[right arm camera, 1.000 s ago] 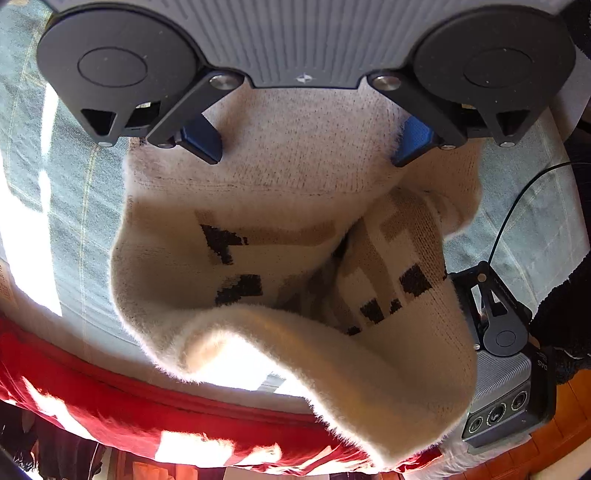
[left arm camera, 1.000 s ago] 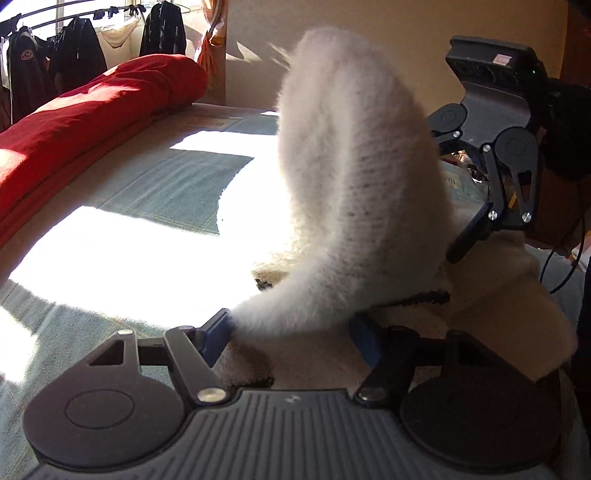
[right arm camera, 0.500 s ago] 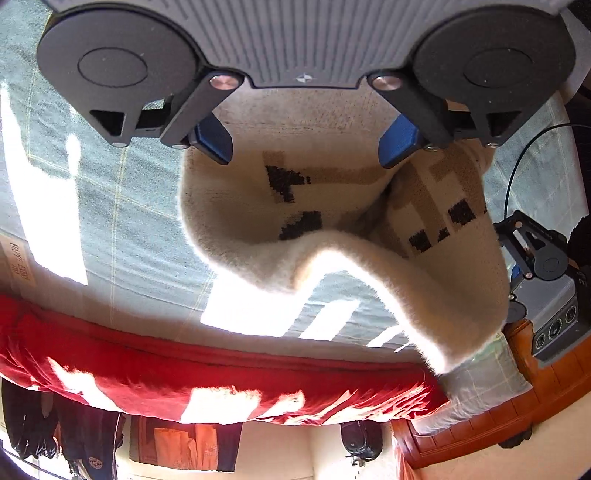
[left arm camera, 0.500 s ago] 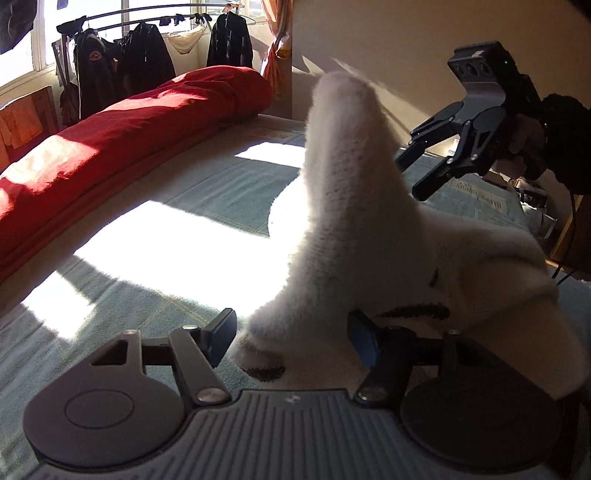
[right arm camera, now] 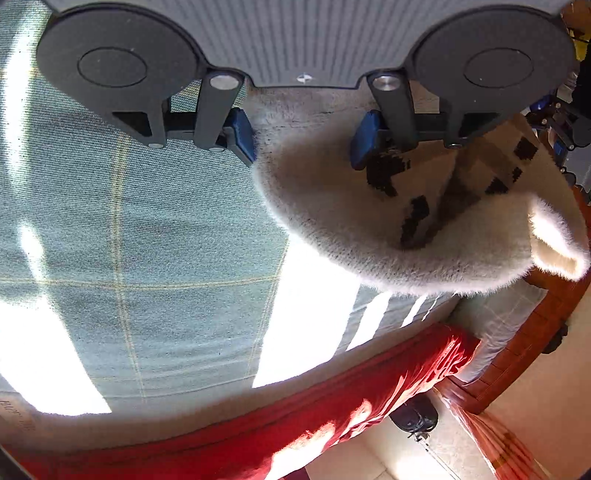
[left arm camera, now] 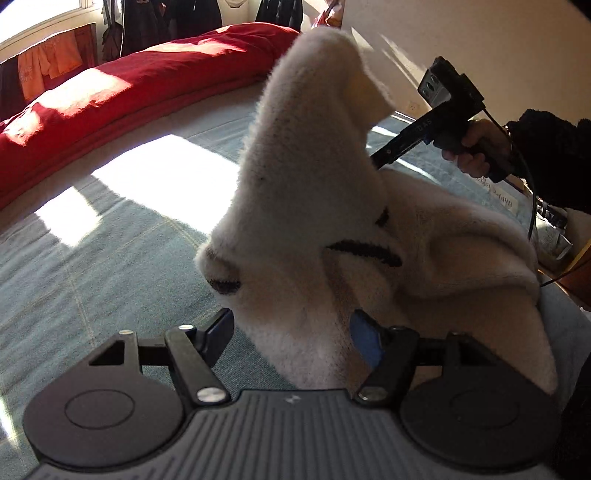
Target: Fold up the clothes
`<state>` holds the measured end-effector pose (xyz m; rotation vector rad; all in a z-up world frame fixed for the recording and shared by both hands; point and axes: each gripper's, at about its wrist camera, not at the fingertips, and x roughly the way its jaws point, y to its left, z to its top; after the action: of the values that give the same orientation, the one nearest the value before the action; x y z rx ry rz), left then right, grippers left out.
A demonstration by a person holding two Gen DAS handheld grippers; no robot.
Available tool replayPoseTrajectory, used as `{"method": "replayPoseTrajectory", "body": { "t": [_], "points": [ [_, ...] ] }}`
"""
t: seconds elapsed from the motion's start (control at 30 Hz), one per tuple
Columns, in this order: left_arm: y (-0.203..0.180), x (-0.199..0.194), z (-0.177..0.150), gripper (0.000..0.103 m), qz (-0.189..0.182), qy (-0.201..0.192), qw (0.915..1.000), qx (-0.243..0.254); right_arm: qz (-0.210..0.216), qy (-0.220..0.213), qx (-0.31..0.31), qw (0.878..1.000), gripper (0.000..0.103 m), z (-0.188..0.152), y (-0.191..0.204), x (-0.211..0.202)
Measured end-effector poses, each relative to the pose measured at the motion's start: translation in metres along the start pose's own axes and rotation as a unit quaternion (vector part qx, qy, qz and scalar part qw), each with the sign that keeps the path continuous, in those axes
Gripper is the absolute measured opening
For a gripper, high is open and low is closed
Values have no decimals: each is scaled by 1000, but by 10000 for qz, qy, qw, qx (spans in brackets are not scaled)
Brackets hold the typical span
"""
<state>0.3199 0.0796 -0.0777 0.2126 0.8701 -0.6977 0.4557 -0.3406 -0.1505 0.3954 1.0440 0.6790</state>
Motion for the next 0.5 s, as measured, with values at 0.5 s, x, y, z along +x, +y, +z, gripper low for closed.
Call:
{"method": "replayPoseTrajectory", "body": {
  "t": [0.5],
  "points": [
    [-13,-13,-13,70,-142,74,9987,-490,585,228,273,9977,29,6,-19,3]
  ]
}}
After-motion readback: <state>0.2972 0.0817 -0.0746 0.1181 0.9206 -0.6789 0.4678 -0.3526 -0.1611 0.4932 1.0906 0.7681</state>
